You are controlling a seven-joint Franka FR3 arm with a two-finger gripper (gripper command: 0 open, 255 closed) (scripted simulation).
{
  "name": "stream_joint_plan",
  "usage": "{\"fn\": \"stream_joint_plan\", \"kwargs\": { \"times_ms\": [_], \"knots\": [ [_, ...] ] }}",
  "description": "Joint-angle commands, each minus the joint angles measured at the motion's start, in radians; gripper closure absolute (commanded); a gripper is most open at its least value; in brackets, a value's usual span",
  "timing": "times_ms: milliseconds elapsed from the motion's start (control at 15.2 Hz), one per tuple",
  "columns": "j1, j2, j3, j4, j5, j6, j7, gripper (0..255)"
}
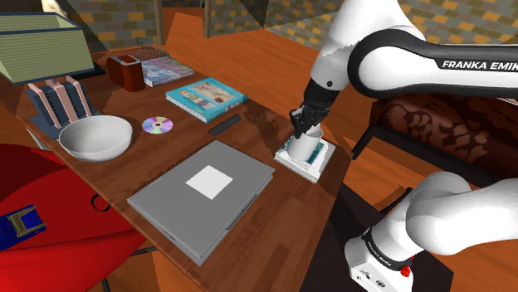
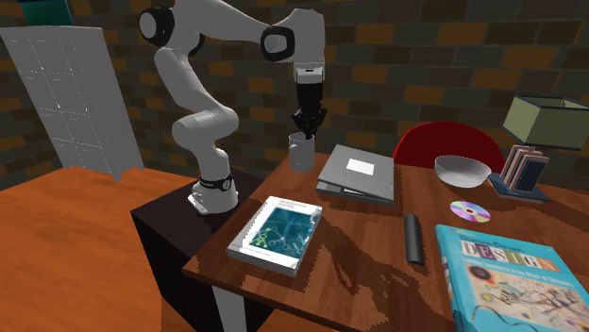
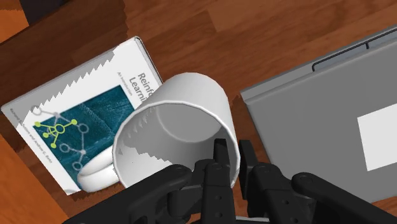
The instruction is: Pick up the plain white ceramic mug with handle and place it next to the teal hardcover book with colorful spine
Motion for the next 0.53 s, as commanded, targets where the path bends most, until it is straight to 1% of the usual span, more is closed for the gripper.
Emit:
{"fn": "stream_joint_plan", "kwargs": {
  "times_ms": [0,462],
  "knots": [
    [-0.002,-0.003,-0.004,0.024,-0.003,-0.027,-0.002,255],
    [-0.006,-0.006,-0.014,0.115,-0.01,-0.121,-0.002,255]
  ]
}}
